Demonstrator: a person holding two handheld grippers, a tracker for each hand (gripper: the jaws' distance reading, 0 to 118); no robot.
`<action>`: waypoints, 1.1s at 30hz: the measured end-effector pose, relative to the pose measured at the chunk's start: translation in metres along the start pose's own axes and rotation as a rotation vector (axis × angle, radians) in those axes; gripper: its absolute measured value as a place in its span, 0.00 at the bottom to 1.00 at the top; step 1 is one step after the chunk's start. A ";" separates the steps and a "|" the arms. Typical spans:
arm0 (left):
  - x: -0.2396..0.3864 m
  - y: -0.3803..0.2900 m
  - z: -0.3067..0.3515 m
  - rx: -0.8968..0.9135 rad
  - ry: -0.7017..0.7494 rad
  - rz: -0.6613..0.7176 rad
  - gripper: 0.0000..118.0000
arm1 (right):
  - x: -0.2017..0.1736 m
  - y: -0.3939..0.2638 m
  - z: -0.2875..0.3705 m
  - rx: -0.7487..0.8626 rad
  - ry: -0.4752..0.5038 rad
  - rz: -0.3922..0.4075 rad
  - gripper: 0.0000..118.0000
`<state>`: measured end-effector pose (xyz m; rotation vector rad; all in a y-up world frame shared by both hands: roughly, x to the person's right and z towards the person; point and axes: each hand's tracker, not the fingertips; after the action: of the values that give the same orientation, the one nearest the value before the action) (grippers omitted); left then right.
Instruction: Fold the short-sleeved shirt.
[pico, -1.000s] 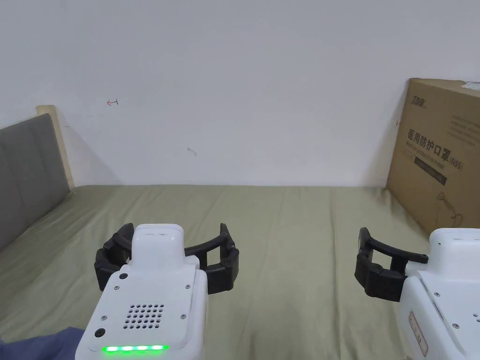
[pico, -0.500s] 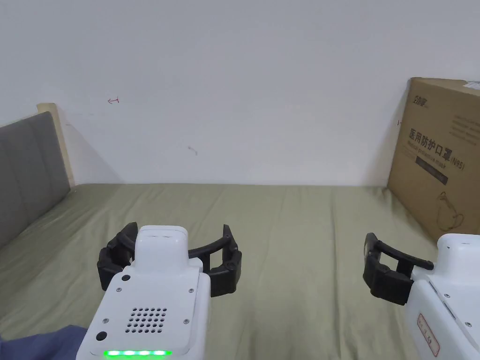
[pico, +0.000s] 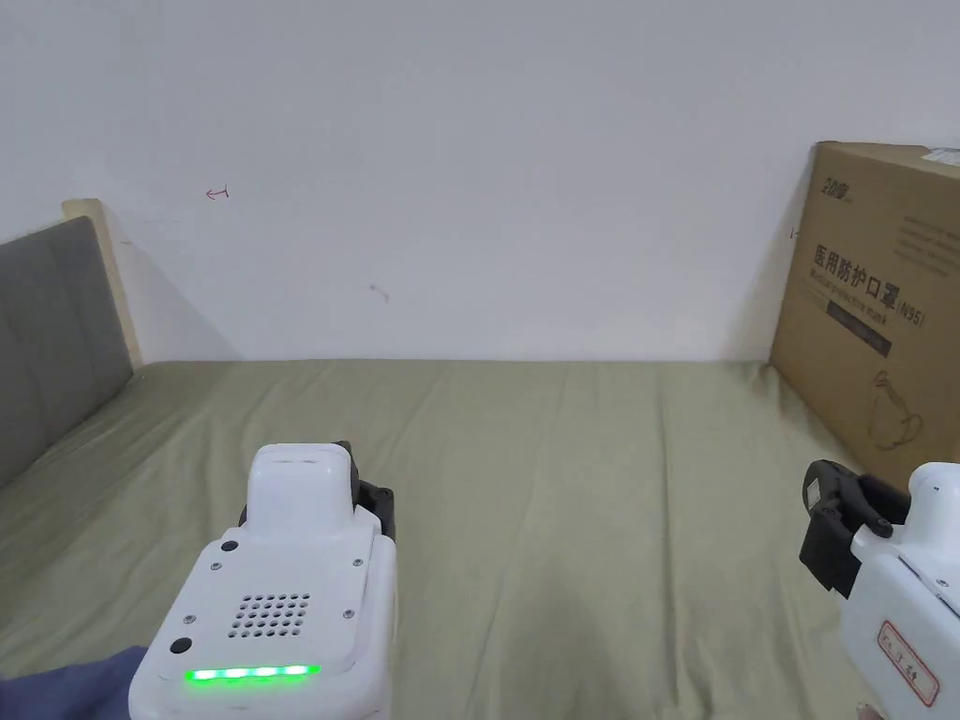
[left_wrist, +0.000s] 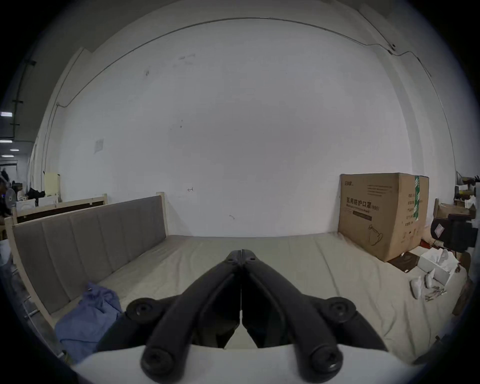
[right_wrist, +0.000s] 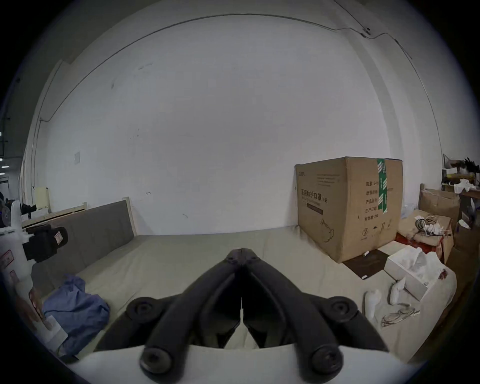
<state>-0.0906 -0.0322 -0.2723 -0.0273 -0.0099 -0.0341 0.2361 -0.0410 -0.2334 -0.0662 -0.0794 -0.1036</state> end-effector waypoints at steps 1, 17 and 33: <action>0.001 -0.002 -0.001 -0.002 -0.002 0.001 0.00 | 0.002 -0.001 0.000 -0.006 0.002 -0.005 0.00; -0.201 -0.020 0.097 -0.030 0.515 0.000 0.00 | -0.198 -0.023 -0.044 -0.156 0.574 -0.001 0.00; -0.408 -0.109 -0.035 -0.963 0.294 0.465 0.00 | -0.161 -0.053 -0.070 -0.292 0.460 0.041 0.00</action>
<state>-0.5022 -0.1284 -0.3089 -0.9847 0.3083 0.4255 0.0763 -0.0821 -0.3131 -0.3330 0.3978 -0.0865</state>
